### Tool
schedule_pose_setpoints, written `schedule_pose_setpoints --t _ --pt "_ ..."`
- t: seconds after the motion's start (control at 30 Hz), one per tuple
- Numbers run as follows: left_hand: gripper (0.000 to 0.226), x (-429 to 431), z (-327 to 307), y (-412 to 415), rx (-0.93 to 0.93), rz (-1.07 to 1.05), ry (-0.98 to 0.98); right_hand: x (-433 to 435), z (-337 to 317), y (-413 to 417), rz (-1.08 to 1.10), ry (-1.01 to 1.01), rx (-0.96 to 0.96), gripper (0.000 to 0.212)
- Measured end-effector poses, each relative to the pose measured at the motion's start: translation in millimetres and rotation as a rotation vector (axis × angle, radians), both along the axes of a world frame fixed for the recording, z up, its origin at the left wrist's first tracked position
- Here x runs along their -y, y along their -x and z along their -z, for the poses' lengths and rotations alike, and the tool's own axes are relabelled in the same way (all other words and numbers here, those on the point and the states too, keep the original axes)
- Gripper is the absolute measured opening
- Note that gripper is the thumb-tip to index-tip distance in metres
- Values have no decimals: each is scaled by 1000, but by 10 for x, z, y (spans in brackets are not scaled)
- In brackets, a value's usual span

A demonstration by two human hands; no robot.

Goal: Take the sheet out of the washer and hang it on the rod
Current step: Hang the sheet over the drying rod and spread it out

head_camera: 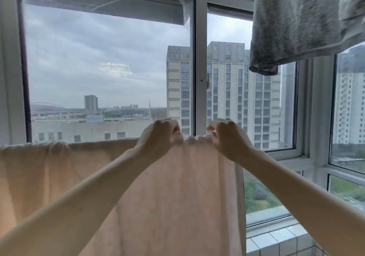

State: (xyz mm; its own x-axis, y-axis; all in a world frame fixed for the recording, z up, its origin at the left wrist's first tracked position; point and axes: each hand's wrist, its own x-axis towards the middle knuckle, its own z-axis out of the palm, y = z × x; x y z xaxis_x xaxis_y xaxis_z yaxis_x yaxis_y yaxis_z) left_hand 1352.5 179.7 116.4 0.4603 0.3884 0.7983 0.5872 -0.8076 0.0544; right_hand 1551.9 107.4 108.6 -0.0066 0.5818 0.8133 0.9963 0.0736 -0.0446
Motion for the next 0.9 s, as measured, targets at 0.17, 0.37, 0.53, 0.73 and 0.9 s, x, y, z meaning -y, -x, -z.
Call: schedule_pose_setpoints --t 0.17,0.37,0.53,0.73,0.9 --pt "12 3 52 23 8 -38 46 -31 46 213 -225 128 -6 13" --pt "11 -45 40 652 -11 -48 167 -157 61 187 -225 36 31 8" --pt "15 -75 75 1138 18 -90 249 -286 8 140 -35 -41 -39 10" --pt "7 -95 69 1424 139 -170 298 -315 -14 257 -61 88 -73 12" --pt "18 -74 7 1278 184 -191 251 -318 41 729 -388 98 37 15"
